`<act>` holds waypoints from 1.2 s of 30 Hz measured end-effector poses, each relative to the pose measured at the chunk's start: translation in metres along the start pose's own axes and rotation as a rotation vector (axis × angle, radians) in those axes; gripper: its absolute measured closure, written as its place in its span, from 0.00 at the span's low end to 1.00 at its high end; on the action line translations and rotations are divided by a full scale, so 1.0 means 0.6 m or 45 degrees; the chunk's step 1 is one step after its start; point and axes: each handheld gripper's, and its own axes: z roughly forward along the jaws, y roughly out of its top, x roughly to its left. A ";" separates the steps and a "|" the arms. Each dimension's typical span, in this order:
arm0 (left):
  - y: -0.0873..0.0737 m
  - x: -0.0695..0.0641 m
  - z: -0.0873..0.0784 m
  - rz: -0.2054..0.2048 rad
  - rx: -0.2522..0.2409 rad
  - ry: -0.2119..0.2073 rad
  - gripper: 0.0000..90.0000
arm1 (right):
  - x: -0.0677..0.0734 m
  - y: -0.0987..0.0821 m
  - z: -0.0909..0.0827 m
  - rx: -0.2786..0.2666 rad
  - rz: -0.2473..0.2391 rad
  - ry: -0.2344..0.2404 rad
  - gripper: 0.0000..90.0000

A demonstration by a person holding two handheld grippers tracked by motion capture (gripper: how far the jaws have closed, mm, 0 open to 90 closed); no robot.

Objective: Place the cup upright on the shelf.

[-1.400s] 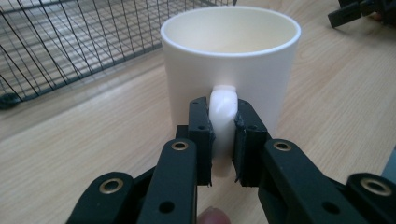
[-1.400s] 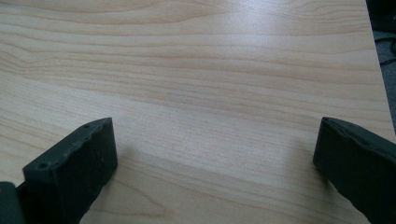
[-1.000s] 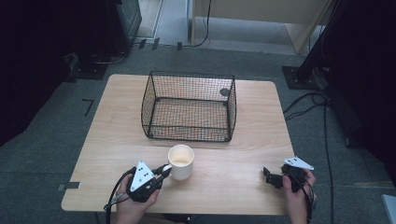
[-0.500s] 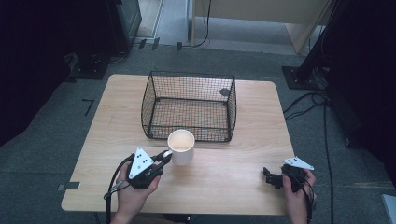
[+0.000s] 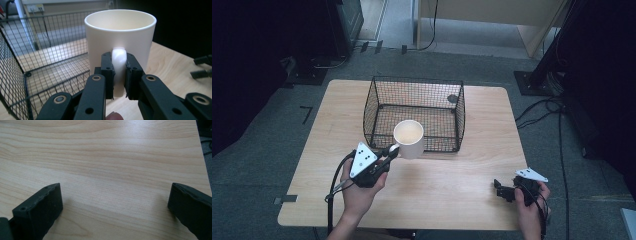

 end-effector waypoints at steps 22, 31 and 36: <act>0.047 0.045 0.076 -0.007 -0.095 0.117 0.90 | 0.000 0.000 0.000 -0.002 0.004 0.000 0.00; 0.040 0.066 0.131 -0.033 -0.048 0.155 0.90 | 0.000 0.000 0.000 -0.002 0.005 0.001 0.00; 0.031 0.080 0.164 -0.059 0.002 0.174 0.90 | 0.000 0.000 0.000 -0.001 0.005 0.001 0.00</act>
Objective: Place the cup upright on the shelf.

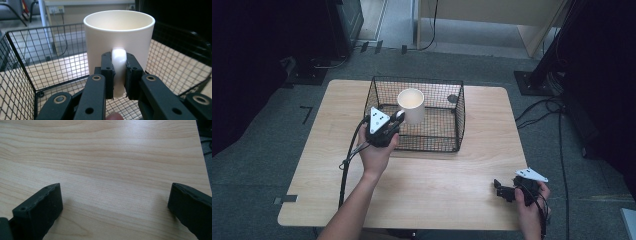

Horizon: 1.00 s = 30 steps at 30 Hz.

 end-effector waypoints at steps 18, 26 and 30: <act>-0.017 0.014 0.092 0.005 0.286 0.050 0.90 | 0.000 0.000 0.000 -0.001 0.000 0.000 0.00; -0.007 0.011 0.107 0.030 0.425 0.046 0.90 | 0.000 0.000 0.000 0.000 0.000 0.001 0.00; -0.006 0.007 0.110 0.082 0.454 0.060 0.90 | 0.000 0.000 0.000 0.000 0.000 0.001 0.00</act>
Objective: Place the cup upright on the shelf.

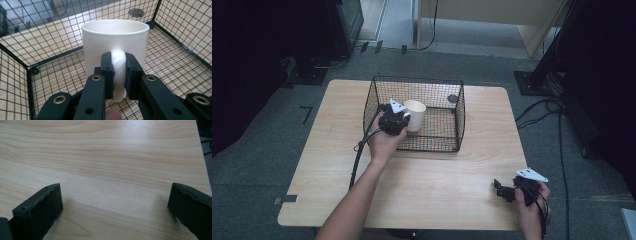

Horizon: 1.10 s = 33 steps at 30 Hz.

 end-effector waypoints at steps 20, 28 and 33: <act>-0.008 0.000 -0.002 -0.023 0.072 -0.040 0.79 | 0.000 0.000 0.000 0.001 0.002 0.000 0.00; -0.008 0.000 -0.035 -0.098 -0.055 -0.117 0.61 | 0.000 0.000 0.000 0.001 0.003 0.000 0.00; -0.010 -0.007 -0.061 -0.113 -0.114 -0.137 0.40 | 0.000 0.000 0.000 0.001 0.003 0.000 0.00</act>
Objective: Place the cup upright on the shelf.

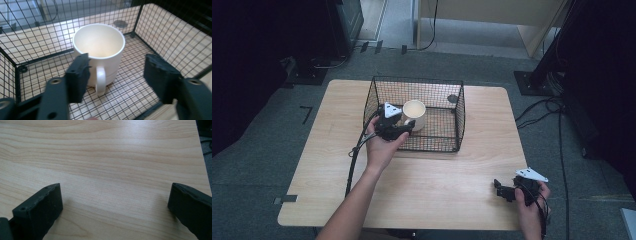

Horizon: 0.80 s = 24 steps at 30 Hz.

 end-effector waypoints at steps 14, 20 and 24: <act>-0.017 -0.007 -0.070 0.023 -0.066 -0.081 0.00 | 0.000 0.000 0.000 0.000 0.000 -0.001 0.00; -0.040 -0.008 -0.094 0.027 -0.066 -0.074 0.00 | 0.000 0.000 0.000 0.000 0.001 0.000 0.00; -0.061 -0.004 -0.115 0.010 -0.085 -0.071 0.00 | 0.000 0.000 0.000 0.000 0.000 0.000 0.00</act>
